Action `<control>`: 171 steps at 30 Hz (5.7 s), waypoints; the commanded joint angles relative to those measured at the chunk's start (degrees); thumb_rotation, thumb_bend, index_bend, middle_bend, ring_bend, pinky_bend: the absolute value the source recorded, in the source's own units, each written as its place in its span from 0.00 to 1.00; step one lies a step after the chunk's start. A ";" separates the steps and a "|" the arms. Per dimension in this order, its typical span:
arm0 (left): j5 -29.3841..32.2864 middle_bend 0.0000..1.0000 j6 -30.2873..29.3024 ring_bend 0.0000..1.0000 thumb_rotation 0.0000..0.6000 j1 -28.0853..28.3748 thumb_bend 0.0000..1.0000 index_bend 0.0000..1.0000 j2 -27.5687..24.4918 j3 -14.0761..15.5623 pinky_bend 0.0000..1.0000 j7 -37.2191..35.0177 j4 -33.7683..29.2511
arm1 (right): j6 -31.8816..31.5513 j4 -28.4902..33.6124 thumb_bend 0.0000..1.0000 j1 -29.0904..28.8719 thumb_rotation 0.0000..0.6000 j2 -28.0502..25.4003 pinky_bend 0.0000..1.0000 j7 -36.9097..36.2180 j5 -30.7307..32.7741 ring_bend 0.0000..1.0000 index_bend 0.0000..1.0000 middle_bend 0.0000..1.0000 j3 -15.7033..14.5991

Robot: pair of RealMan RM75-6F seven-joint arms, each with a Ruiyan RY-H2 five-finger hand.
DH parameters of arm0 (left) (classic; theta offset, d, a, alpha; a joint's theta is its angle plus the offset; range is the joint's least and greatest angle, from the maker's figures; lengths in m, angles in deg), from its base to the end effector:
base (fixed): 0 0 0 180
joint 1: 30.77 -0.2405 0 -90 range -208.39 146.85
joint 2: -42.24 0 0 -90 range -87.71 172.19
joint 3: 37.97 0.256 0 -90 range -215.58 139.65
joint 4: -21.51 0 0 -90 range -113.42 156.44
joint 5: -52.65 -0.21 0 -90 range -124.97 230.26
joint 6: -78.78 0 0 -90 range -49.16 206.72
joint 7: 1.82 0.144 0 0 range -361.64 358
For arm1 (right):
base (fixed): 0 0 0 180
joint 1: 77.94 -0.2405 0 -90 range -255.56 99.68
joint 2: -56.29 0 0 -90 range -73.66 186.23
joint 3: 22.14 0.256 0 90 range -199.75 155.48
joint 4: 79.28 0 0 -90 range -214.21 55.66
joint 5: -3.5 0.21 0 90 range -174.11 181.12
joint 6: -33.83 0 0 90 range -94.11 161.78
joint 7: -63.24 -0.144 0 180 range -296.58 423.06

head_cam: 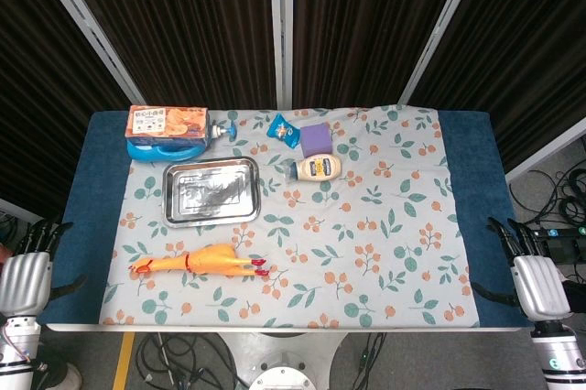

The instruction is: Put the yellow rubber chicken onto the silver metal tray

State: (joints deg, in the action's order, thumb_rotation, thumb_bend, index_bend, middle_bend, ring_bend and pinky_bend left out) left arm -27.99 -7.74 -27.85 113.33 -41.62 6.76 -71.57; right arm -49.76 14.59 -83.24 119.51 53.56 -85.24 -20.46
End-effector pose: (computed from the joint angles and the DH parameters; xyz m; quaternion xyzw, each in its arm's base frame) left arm -0.3129 0.1717 0.1284 -0.5582 -0.4072 -0.3643 0.6245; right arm -0.3023 -0.1783 0.1527 0.5823 -0.4416 0.4349 0.5261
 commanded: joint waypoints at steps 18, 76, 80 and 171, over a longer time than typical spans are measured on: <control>-5.64 0.18 1.79 0.12 1.00 3.35 0.12 0.24 -0.59 0.41 0.22 1.77 -2.59 | -1.20 -0.10 0.00 0.44 1.00 -1.11 0.03 -0.65 1.28 0.00 0.05 0.18 1.27; 8.28 0.76 24.94 0.73 1.00 17.09 0.69 0.74 16.77 1.13 0.81 -1.49 8.79 | 1.81 -0.46 0.00 -0.40 1.00 -2.63 0.03 -3.47 0.76 0.00 0.05 0.18 0.70; 6.22 0.81 26.60 0.80 1.00 18.22 0.74 0.78 13.99 0.50 0.87 -7.24 6.31 | 3.25 2.17 0.05 -2.41 1.00 -4.74 0.03 -3.06 -1.31 0.00 0.05 0.18 1.09; 19.85 0.84 28.69 0.81 1.00 38.41 0.77 0.79 9.31 -6.54 0.87 7.28 -17.00 | 27.00 16.44 1.00 -50.39 1.00 17.71 0.44 31.81 44.62 0.65 0.85 0.85 10.59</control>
State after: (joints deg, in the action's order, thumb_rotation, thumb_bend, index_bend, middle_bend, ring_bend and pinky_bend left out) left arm -8.16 20.92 10.54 122.66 -48.16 14.08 -88.59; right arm -22.74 31.02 -133.65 137.20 85.39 -40.60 -9.84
